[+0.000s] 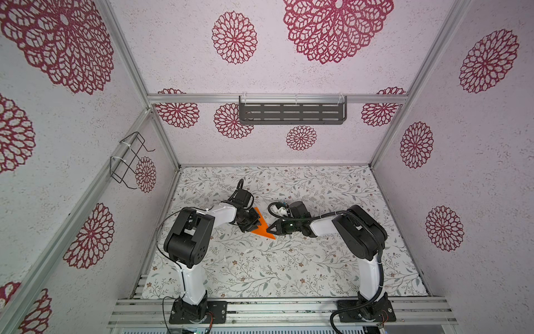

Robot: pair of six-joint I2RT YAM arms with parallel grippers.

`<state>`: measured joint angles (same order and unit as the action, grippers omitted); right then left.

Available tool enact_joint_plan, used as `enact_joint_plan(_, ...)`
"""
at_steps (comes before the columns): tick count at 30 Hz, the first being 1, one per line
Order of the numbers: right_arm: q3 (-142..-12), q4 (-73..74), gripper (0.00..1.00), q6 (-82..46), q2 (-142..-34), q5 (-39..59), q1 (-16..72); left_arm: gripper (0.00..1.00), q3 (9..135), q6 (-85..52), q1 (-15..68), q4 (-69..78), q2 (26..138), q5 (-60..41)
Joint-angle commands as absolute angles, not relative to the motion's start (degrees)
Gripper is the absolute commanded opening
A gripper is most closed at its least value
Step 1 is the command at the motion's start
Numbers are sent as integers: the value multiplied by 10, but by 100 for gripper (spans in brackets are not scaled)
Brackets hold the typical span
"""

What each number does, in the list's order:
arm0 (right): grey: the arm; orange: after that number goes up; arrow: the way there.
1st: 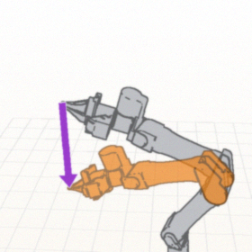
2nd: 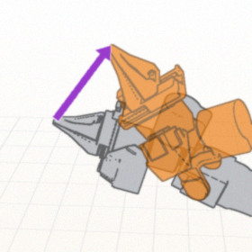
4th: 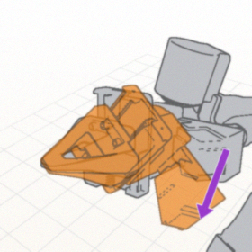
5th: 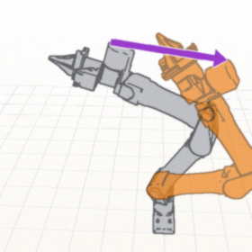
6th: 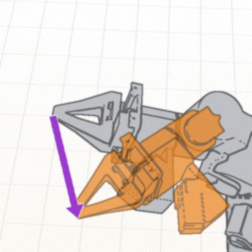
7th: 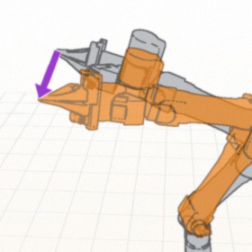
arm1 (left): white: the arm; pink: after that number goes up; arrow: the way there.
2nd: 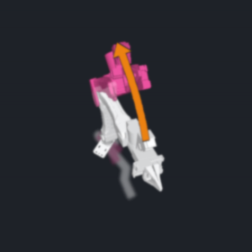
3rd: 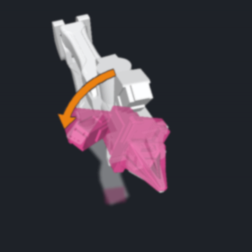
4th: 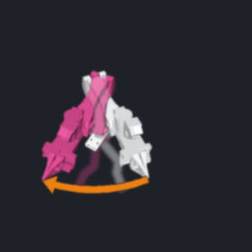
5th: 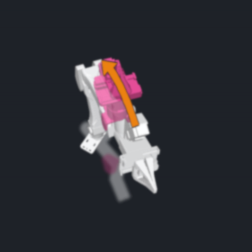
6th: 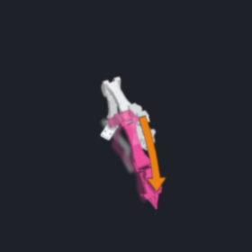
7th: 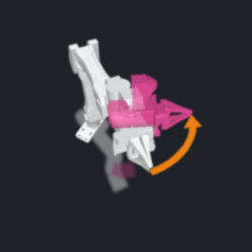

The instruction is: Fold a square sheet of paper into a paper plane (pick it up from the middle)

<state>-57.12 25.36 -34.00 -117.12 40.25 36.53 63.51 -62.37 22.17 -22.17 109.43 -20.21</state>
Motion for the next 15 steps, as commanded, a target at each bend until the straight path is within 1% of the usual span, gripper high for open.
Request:
enact_joint_plan(1, -570, 250, 8, -330, -1175, 401, 361, 22, 608, -621, 222, -281, 1146, -157)
enact_joint_plan(5, -570, 249, 8, -330, -1179, 402, 362, 21, 611, -621, 222, -287, 1150, -157)
enact_joint_plan(11, -567, 236, 9, -325, -1180, 397, 361, 24, 618, -615, 222, -293, 1158, -159)
enact_joint_plan(15, -566, 228, 8, -322, -1179, 394, 361, 22, 618, -619, 222, -295, 1163, -160)
